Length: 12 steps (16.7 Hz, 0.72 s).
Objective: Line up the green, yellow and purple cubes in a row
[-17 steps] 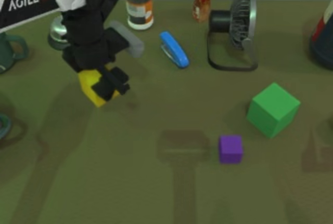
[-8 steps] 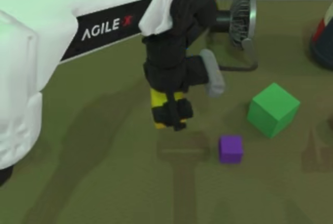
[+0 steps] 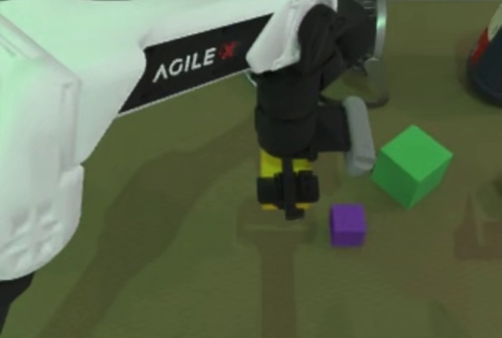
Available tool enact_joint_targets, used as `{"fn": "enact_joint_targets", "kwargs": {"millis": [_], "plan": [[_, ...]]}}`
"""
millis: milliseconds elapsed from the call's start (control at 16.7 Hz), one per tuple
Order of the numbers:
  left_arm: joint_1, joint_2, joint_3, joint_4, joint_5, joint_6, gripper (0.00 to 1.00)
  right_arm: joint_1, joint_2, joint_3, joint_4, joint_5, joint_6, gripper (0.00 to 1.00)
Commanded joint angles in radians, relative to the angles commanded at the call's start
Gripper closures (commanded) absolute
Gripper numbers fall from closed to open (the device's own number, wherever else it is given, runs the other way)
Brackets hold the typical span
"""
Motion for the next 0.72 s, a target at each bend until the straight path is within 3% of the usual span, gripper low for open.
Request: {"fn": "enact_joint_targets", "kwargs": {"millis": [720], "plan": [[-0.005,0.076,-0.155,0.231,0.001,-0.001,1.0,0.0,0.0,0.0,0.0,0.0,0.0,0.0]]}}
